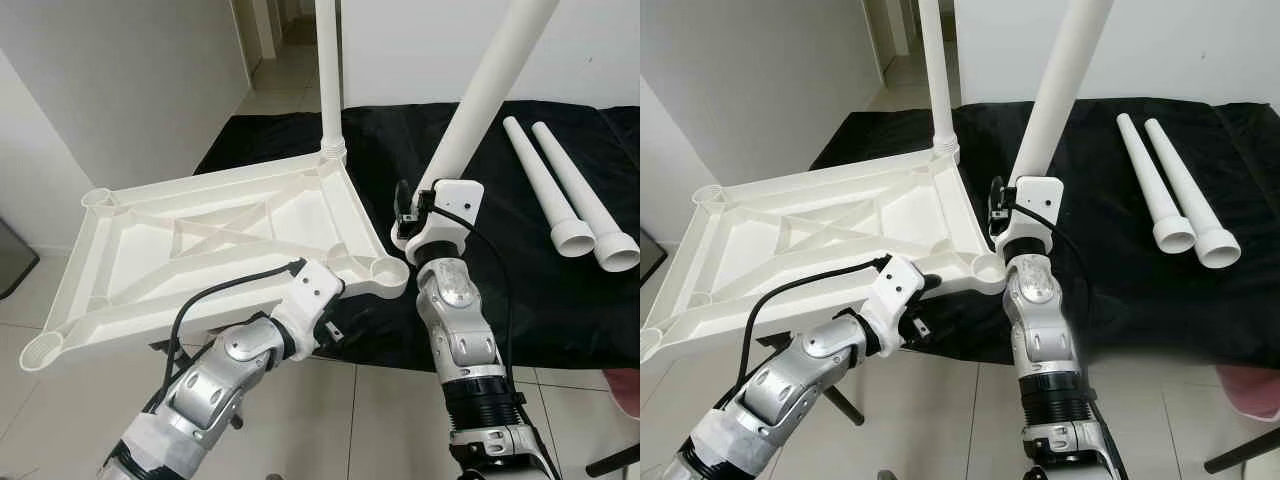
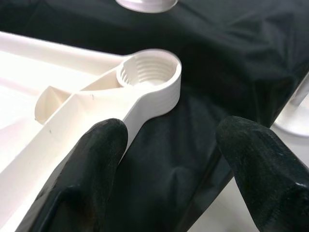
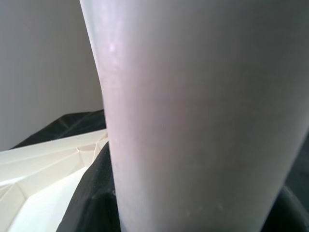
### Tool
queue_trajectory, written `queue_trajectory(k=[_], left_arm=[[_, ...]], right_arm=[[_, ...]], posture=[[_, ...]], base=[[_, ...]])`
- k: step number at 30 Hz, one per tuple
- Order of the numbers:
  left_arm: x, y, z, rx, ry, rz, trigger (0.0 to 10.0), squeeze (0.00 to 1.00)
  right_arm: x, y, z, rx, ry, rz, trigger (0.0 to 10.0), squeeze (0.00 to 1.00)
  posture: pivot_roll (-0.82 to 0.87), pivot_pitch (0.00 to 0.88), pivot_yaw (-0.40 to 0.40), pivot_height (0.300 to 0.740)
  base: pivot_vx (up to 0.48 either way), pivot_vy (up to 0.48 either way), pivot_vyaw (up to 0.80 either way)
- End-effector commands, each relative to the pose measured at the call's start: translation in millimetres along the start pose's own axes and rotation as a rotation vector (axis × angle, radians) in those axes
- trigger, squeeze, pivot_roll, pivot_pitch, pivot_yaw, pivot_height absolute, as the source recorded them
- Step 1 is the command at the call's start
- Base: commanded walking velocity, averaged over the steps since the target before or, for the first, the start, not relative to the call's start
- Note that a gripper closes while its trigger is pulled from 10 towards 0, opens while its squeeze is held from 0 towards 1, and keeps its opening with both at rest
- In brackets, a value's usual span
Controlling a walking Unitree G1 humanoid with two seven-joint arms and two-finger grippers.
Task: Building children table
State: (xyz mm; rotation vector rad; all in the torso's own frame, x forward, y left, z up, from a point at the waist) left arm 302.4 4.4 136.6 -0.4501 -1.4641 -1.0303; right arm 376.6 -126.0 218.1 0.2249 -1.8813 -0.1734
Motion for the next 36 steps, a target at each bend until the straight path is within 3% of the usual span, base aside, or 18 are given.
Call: queue_trajectory(k=[1, 10, 14, 15, 16, 23, 29, 33, 36], left_arm=[[-7.2, 4.4, 0.2, 0.034, 0.026, -0.025, 10.0, 0.00], [3.8, 13.9, -1.6, 0.080, -0.040, 0.022, 10.0, 0.00], [5.4, 16.2, -4.0, 0.092, -0.047, -0.002, 10.0, 0.00], [4.7, 17.5, -5.3, 0.102, -0.031, -0.053, 10.0, 0.00], [4.7, 17.5, -5.3, 0.102, -0.031, -0.053, 10.0, 0.00], [22.7, 33.1, -0.1, 0.202, -0.106, 0.037, 10.0, 0.00], [8.5, 23.5, 1.2, 0.154, -0.074, 0.000, 10.0, 0.00], [2.0, 13.5, 5.9, 0.109, -0.071, 0.033, 10.0, 0.00], [3.2, 12.8, 18.4, 0.104, -0.097, 0.056, 10.0, 0.00]], right_arm=[[2.8, 5.0, 1.8, 0.016, -0.012, -0.015, 10.0, 0.00], [-2.7, 8.3, 8.9, 0.061, 0.007, 0.003, 10.0, 0.00], [-5.5, 7.3, 11.7, 0.076, 0.018, 0.010, 10.0, 0.00], [-4.4, 7.1, 11.9, 0.089, 0.014, 0.013, 10.0, 0.00], [-4.4, 7.1, 11.9, 0.089, 0.014, 0.013, 10.0, 0.00], [0.2, 0.9, 13.4, 0.085, -0.001, 0.028, 10.0, 0.00], [-7.1, -2.4, 24.0, 0.096, 0.030, 0.043, 10.0, 0.00], [-6.9, -1.2, 30.3, 0.116, 0.028, 0.052, 10.0, 0.00], [2.4, 0.9, 42.9, 0.157, -0.020, 0.027, 10.0, 0.00]], posture=[[-0.06, 0.039, 0.138, 0.740], [-0.07, 0.021, 0.126, 0.740], [-0.07, 0.015, 0.100, 0.740], [-0.07, 0.007, 0.102, 0.740], [-0.07, 0.007, 0.102, 0.740], [-0.08, 0.000, 0.103, 0.740], [-0.08, 0.001, 0.093, 0.740], [-0.08, 0.000, 0.095, 0.740], [-0.09, 0.004, 0.101, 0.740]], base=[[0.000, 0.000, 0.00], [0.000, 0.000, 0.00], [0.000, 0.000, 0.00], [0.000, 0.000, 0.00], [0.000, 0.000, 0.00], [0.000, 0.000, 0.00], [0.000, 0.000, 0.00], [0.000, 0.000, 0.00], [0.000, 0.000, 0.00]])
Point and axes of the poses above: a point about 5 cm out from each wrist's last joint towards the gripper, its own z axis pointing back from the gripper into the wrist, its own x axis along the axis of the wrist's last joint, y = z × x, the point moved 5 cm from there along -z, pointing out of the wrist towards the gripper, and after that the axes turned 12 degrees about -z, right-handed, at the moved point
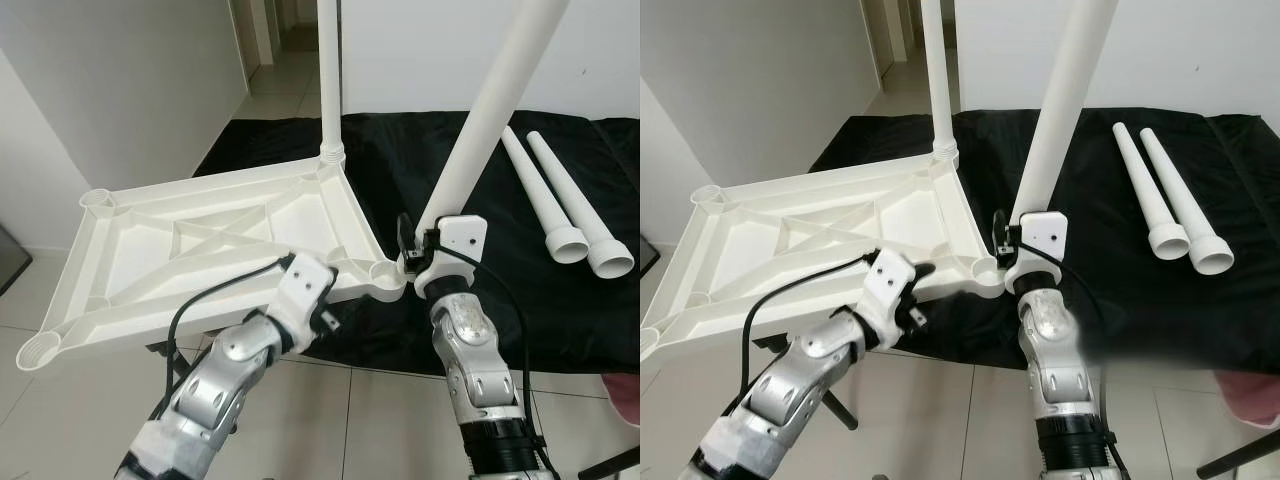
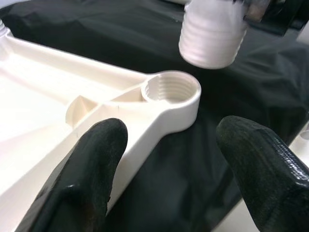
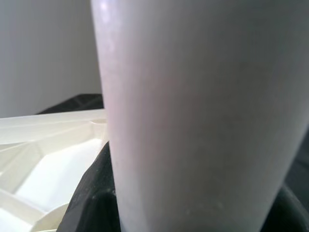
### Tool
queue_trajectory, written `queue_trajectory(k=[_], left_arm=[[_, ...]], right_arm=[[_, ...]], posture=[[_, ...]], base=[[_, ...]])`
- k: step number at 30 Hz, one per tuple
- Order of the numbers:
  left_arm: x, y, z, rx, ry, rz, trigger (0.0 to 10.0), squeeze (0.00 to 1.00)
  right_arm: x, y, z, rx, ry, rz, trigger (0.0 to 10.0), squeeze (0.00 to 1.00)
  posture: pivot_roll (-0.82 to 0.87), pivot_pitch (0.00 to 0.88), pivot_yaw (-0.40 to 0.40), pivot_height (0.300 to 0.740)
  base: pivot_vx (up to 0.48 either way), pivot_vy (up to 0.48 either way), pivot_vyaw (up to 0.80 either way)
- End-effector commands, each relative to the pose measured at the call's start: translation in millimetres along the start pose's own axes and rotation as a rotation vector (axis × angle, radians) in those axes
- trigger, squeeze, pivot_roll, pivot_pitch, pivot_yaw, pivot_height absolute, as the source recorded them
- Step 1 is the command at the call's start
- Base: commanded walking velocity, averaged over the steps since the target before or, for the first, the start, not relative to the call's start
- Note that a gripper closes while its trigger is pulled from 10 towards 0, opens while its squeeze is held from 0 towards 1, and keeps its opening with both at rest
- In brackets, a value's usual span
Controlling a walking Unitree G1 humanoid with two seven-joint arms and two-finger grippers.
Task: Building children table
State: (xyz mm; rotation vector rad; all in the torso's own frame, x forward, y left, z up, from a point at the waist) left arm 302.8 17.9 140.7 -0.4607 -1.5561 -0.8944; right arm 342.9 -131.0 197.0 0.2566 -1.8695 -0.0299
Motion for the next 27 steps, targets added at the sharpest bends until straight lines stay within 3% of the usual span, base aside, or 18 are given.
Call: queue_trajectory(k=[1, 6, 27], left_arm=[[4.2, 4.6, 6.6, 0.000, -0.019, -0.002, 10.0, 0.00], [6.9, 7.1, 14.9, -0.007, -0.034, 0.001, 10.0, 0.00], [11.6, 0.3, 31.8, -0.065, -0.078, 0.017, 10.0, 0.00]], right_arm=[[10.5, 8.2, 3.6, 0.042, -0.049, -0.019, 10.0, 0.00], [14.7, 7.9, 12.4, 0.048, -0.066, -0.024, 10.0, 0.00], [22.4, 8.2, 17.1, 0.052, -0.075, -0.016, 10.0, 0.00]], posture=[[-0.09, 0.004, 0.101, 0.740], [-0.09, 0.005, 0.102, 0.740], [-0.09, 0.009, 0.103, 0.740]], base=[[0.000, 0.000, 0.00], [0.000, 0.000, 0.00], [0.000, 0.000, 0.00]])
Point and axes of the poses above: a point about 5 cm out from each wrist's last joint towards the gripper, its own z axis pointing back from the gripper into the wrist, its own x axis along the axis of the wrist's last joint, y = z × x, the point moved 5 cm from there along -z, pointing out of the wrist towards the gripper, and after that the axes turned 12 degrees about -z, right-handed, at the moved point
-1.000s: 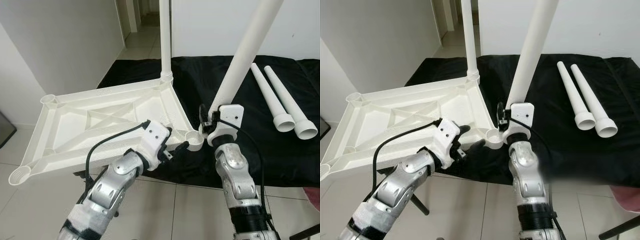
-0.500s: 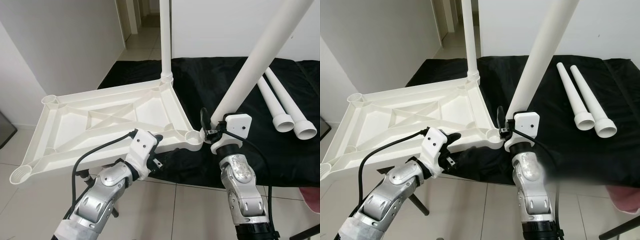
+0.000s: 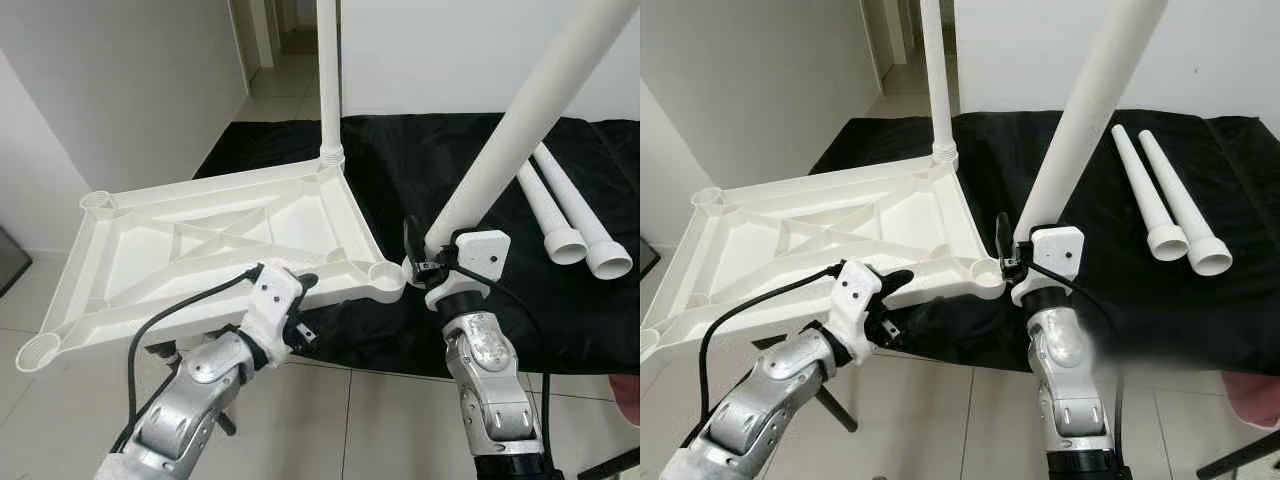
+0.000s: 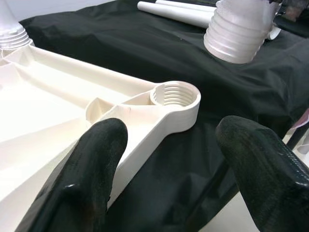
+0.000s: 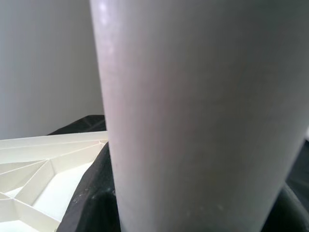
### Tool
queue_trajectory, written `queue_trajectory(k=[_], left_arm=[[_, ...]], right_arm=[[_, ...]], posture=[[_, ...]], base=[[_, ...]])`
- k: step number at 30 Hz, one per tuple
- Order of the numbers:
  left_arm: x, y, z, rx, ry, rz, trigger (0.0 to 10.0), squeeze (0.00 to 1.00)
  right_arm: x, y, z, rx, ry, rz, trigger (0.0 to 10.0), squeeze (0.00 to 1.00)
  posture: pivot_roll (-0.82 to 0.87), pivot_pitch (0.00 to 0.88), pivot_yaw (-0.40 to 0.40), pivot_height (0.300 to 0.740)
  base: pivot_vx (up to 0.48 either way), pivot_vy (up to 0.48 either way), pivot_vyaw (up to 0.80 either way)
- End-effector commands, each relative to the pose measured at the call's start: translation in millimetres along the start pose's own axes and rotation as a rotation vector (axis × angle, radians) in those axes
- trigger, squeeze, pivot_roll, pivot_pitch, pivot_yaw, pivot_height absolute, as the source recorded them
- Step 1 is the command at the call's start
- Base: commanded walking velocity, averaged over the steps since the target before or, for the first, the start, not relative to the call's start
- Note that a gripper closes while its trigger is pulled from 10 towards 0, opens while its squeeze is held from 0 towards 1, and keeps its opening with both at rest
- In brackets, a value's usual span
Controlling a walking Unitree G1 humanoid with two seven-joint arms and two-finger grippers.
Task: Building children table
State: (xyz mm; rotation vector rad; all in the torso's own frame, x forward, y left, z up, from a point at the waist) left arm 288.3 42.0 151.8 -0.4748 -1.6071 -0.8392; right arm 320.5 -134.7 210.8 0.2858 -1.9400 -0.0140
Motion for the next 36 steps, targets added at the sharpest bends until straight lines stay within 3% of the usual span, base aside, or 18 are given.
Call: queue_trajectory(k=[1, 36], left_arm=[[3.3, -8.1, 4.2, -0.107, -0.030, -0.001, 10.0, 0.00], [7.1, -7.3, -1.0, -0.087, -0.047, 0.021, 10.0, 0.00]], right_arm=[[2.9, 6.2, -0.8, 0.023, -0.007, -0.009, 10.0, 0.00], [0.3, 11.4, -8.0, 0.059, 0.010, -0.002, 10.0, 0.00]], posture=[[-0.08, 0.026, 0.099, 0.740], [-0.07, 0.000, 0.068, 0.740]], base=[[0.000, 0.000, 0.00], [0.014, 0.000, 0.00]])
Point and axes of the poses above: a point about 5 cm out from each wrist's last joint towards the gripper, its own z axis pointing back from the gripper into the wrist, its own x axis along the axis of the wrist's last joint, y = z × x, the point moved 5 cm from there along -z, pointing out of the wrist towards the gripper, and after that the axes turned 12 degrees about -z, right-handed, at the moved point
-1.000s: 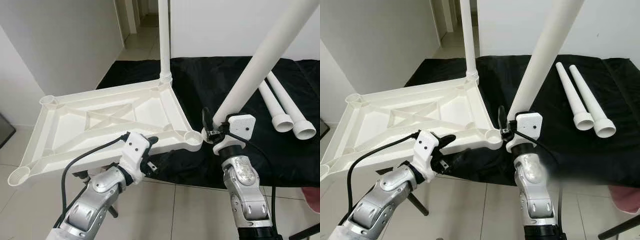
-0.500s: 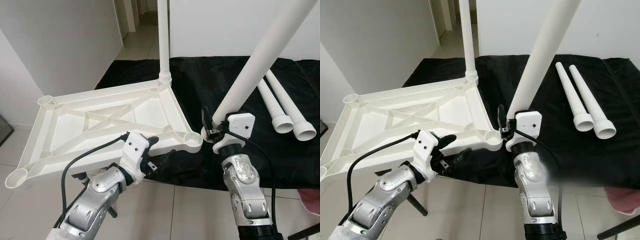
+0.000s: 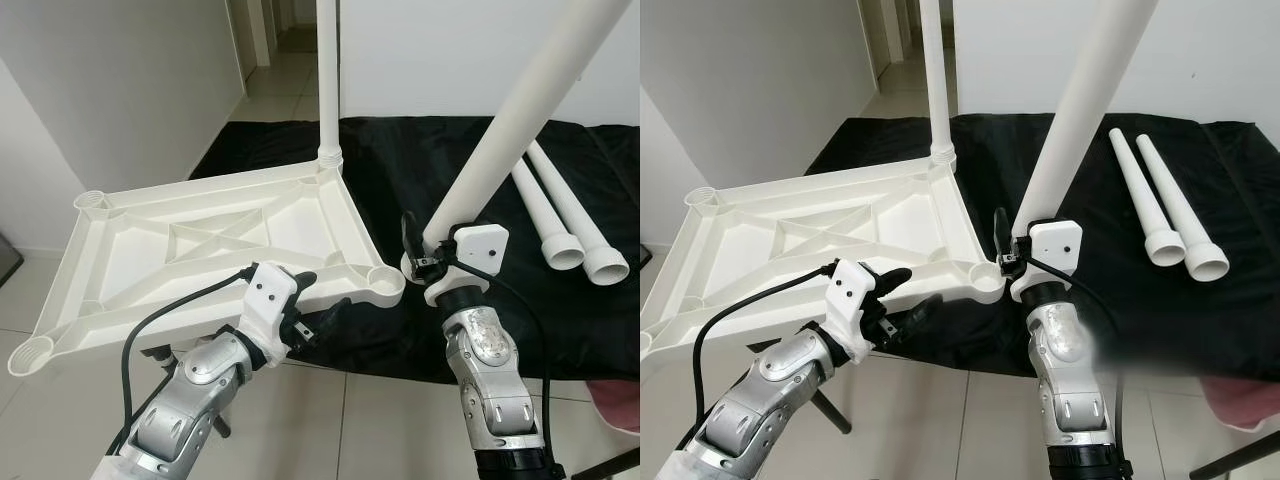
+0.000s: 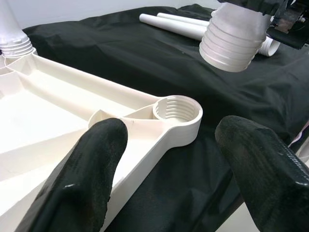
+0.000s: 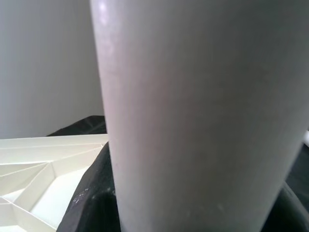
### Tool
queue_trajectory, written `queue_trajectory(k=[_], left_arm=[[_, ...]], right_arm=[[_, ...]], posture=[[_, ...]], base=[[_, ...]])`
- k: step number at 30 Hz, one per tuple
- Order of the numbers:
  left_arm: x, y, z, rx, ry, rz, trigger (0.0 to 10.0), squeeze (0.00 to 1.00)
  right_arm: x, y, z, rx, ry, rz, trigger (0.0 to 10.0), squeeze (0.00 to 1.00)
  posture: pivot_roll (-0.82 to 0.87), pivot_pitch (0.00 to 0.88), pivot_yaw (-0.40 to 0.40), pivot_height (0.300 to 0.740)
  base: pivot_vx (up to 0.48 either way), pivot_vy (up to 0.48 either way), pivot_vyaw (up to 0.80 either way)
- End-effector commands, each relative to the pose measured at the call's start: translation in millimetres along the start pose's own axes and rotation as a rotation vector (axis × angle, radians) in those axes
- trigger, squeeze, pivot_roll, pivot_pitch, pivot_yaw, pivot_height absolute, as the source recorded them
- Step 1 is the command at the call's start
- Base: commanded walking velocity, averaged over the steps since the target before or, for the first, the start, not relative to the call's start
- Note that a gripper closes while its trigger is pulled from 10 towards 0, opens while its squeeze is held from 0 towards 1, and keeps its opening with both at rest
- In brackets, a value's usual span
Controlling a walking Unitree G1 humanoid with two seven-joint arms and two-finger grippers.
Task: Building children table
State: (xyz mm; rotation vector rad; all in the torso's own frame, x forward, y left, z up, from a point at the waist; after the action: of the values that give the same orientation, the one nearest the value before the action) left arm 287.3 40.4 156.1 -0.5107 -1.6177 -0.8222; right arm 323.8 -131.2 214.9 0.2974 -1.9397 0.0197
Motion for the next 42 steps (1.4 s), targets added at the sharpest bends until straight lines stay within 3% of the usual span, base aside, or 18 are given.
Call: queue_trajectory(k=[1, 25, 31, 38, 42], left_arm=[[2.4, -6.8, -0.4, -0.081, -0.022, -0.004, 10.0, 0.00], [3.1, -8.5, 0.9, -0.069, -0.027, 0.006, 10.0, 0.00], [3.5, -10.1, 1.8, -0.068, -0.033, 0.018, 10.0, 0.00], [-9.0, -21.4, -0.7, -0.114, 0.053, -0.005, 10.0, 0.00], [-23.2, -37.5, 0.6, -0.222, 0.144, -0.053, 10.0, 0.00]], right_arm=[[-1.5, 8.0, -3.2, 0.030, 0.007, -0.010, 10.0, 0.00], [-4.3, 11.3, -3.2, 0.056, 0.020, -0.008, 10.0, 0.00], [-4.5, 11.8, -2.8, 0.060, 0.021, -0.005, 10.0, 0.00], [-5.9, 11.7, -1.8, 0.066, 0.031, -0.002, 10.0, 0.00], [-14.6, 8.8, 1.1, 0.064, 0.094, 0.028, 10.0, 0.00]], posture=[[-0.07, 0.000, 0.068, 0.740], [-0.06, 0.000, 0.050, 0.740], [-0.07, 0.000, 0.051, 0.740], [-0.07, 0.000, 0.050, 0.740], [-0.08, 0.007, 0.053, 0.740]], base=[[0.244, 0.000, 0.00], [0.255, 0.000, 0.00], [0.000, 0.000, 0.00], [0.000, 0.000, 0.00], [0.000, 0.000, 0.00]])
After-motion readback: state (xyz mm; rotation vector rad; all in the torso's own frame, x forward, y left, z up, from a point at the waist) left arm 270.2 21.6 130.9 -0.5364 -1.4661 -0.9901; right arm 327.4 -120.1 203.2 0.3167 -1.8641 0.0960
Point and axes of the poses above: a point about 5 cm out from each wrist's last joint towards the gripper, its own z axis pointing back from the gripper into the wrist, its own x axis along the axis of the wrist's last joint, y = z × x, the point moved 5 cm from there along -z, pointing out of the wrist towards the gripper, and after that the axes turned 12 degrees about -z, right-handed, at the moved point
